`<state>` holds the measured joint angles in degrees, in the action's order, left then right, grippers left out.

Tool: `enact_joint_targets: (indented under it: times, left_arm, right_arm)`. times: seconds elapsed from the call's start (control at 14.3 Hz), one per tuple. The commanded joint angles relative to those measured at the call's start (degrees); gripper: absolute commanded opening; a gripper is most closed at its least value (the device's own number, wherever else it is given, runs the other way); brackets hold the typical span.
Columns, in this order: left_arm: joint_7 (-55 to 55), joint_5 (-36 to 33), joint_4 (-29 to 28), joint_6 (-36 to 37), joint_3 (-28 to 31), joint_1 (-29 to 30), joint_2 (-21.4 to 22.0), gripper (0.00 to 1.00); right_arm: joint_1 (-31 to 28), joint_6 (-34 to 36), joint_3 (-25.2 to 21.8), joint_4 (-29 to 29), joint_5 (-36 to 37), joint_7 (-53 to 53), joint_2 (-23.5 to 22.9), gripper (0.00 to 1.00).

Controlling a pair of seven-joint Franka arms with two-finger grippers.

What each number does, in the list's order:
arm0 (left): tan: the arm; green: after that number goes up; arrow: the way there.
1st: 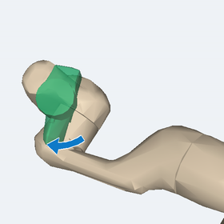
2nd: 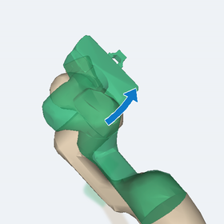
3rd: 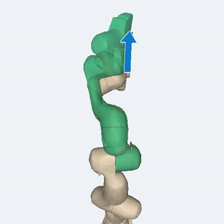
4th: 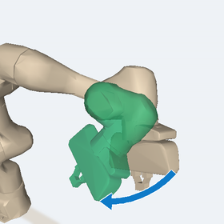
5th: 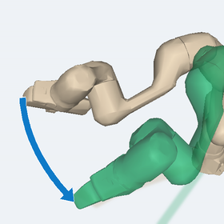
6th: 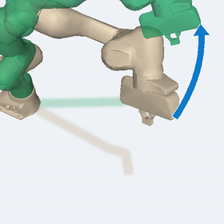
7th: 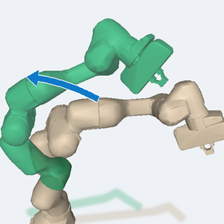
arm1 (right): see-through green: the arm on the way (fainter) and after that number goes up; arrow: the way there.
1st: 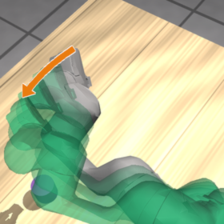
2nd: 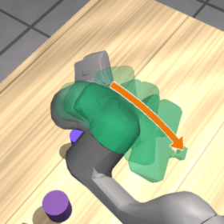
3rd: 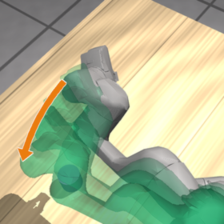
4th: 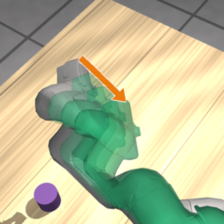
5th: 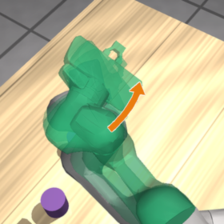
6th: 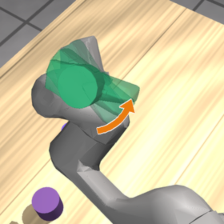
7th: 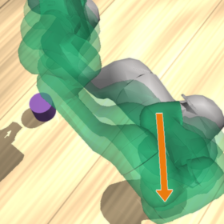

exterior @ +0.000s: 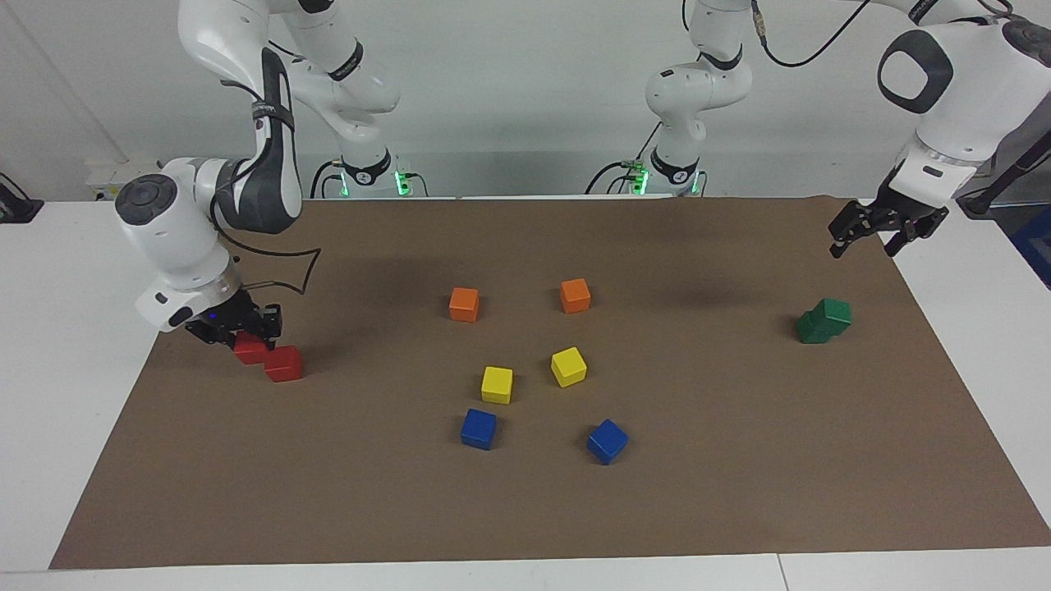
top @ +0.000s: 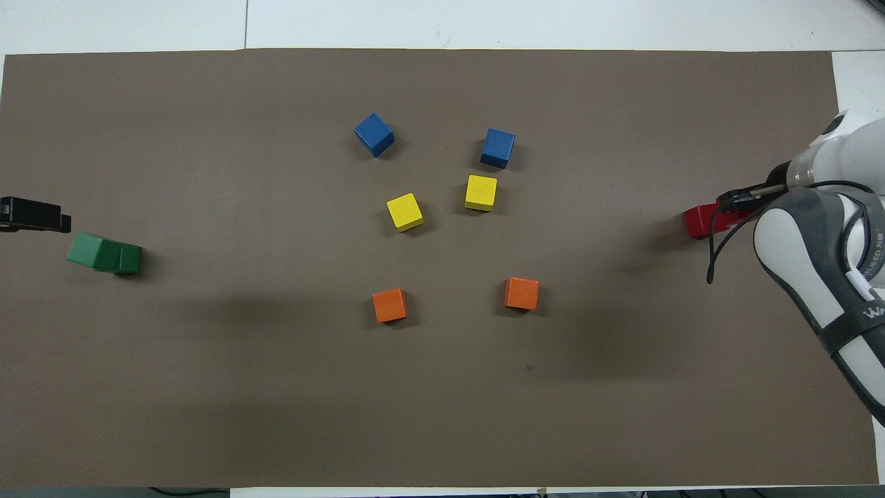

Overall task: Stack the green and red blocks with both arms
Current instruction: 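Carry the red cube over red with the right gripper while the left gripper withdraws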

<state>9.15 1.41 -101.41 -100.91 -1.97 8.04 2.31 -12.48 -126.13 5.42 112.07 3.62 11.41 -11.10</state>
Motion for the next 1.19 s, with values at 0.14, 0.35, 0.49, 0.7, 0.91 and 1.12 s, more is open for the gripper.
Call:
enact_joint_targets:
  times: [0.14,0.35,0.49,0.7,0.91,1.12]
  left_arm:
    - [-1.51,-1.33,1.83,6.69,5.75,-6.46,0.85,1.0]
    - [-5.26,-1.33,1.04,7.75,5.57,-7.15,2.17,1.0]
    - [-7.74,-1.33,0.95,7.57,5.48,-7.86,2.17,1.0]
    - [-7.83,-1.33,0.95,7.75,5.39,-8.83,2.26,1.0]
    - [-7.66,-1.33,0.95,7.75,5.13,-9.53,2.26,1.0]
    - [-7.74,-1.33,1.65,7.4,4.95,-9.71,2.17,1.0]
  right_arm:
    - [-0.27,-2.1,0.47,2.89,-1.16,-1.56,2.05,0.0]
    - [0.61,-2.45,0.47,2.89,-1.16,-4.64,1.52,0.0]
    - [0.61,-4.2,0.47,3.68,-1.16,-4.47,1.52,0.0]
    - [0.53,-5.26,0.47,3.86,-1.16,-4.12,1.0,0.0]
    - [0.61,-6.32,0.47,4.21,-1.16,-4.2,0.82,0.0]
    - [0.61,-6.41,0.47,4.3,-1.16,-4.12,0.55,0.0]
